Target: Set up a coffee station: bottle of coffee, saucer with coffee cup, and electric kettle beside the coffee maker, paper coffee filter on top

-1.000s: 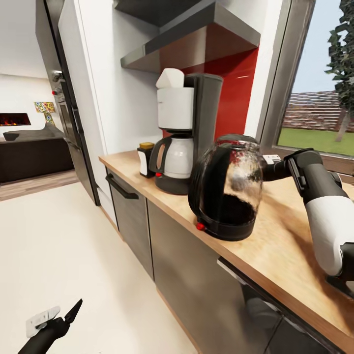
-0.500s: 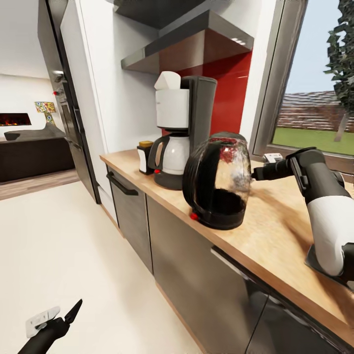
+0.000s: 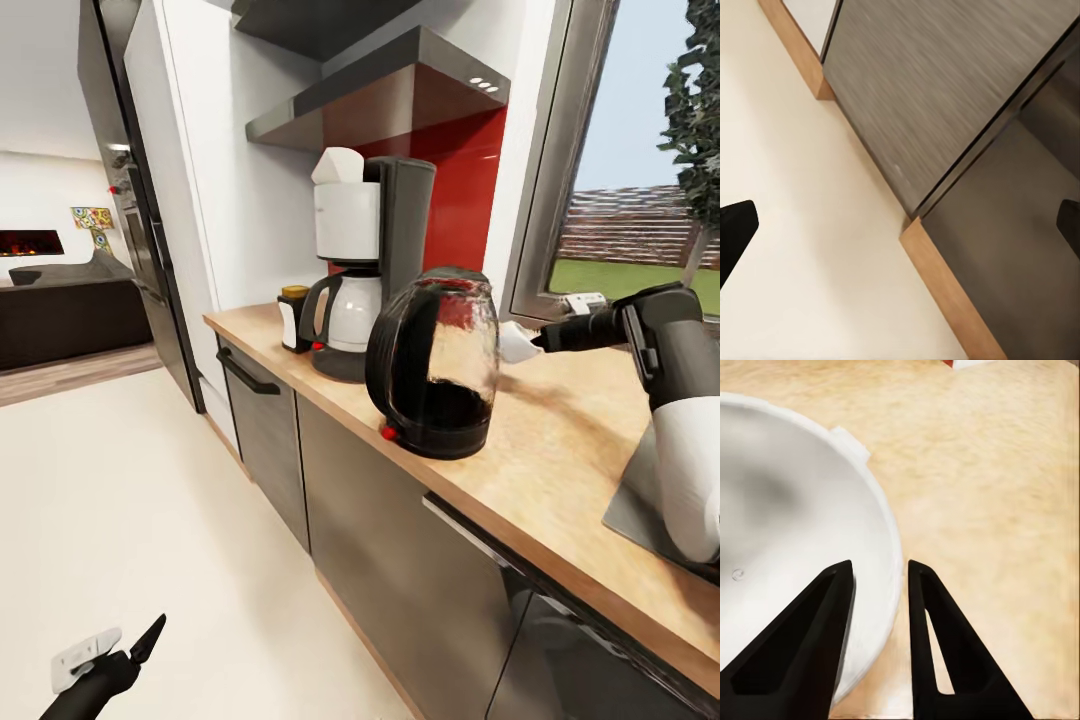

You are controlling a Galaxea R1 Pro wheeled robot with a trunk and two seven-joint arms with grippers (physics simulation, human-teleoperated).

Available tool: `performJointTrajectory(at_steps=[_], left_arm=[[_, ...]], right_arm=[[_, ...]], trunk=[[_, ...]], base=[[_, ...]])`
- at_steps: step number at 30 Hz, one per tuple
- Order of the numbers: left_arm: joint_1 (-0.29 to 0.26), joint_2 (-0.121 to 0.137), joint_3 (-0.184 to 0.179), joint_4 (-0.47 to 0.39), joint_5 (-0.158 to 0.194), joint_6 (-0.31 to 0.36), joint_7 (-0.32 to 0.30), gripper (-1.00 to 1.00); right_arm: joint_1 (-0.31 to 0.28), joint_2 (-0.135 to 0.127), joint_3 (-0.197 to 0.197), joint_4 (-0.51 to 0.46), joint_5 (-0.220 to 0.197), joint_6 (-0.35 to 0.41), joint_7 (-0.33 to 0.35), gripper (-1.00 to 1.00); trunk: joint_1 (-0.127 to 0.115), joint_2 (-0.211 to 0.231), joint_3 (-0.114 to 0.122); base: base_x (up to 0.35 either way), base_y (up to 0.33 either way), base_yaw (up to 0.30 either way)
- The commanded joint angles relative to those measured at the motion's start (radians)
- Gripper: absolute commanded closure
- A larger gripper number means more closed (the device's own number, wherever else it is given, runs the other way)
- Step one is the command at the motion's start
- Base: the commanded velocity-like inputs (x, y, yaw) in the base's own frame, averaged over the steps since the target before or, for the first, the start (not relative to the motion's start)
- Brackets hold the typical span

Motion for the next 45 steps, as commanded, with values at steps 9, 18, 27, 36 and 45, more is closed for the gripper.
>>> performJointTrajectory(at_steps=[9,18,27,36,45], left_arm=[[0.000,0.000,0.000,0.002,0.007,0.000,-0.004,-1.00],[0.000,0.000,0.000,0.002,0.007,0.000,-0.004,-1.00],[0.000,0.000,0.000,0.003,0.007,0.000,-0.004,-1.00],[0.000,0.000,0.000,0.004,0.007,0.000,-0.004,-1.00],[0.000,0.001,0.000,0.004,0.007,0.000,-0.004,-1.00]], right_arm=[[-0.001,-0.018,-0.002,-0.007,0.004,0.006,0.012,1.00],[-0.001,-0.026,-0.002,-0.008,0.007,0.007,0.008,1.00],[0.000,-0.026,0.001,-0.093,0.009,0.008,0.010,1.00],[0.062,-0.026,0.001,-0.236,0.009,0.011,0.013,1.00],[0.244,-0.025,0.001,-0.529,0.004,0.016,0.059,1.00]], trunk=[[0.000,0.000,-0.001],[0.000,0.000,-0.001],[0.000,0.000,-0.001],[0.000,0.000,-0.001],[0.000,0.000,-0.001]], base=[[-0.228,0.000,0.000],[-0.212,0.000,0.000],[-0.312,0.041,0.000],[-0.190,0.048,0.000],[-0.015,0.004,0.000]])
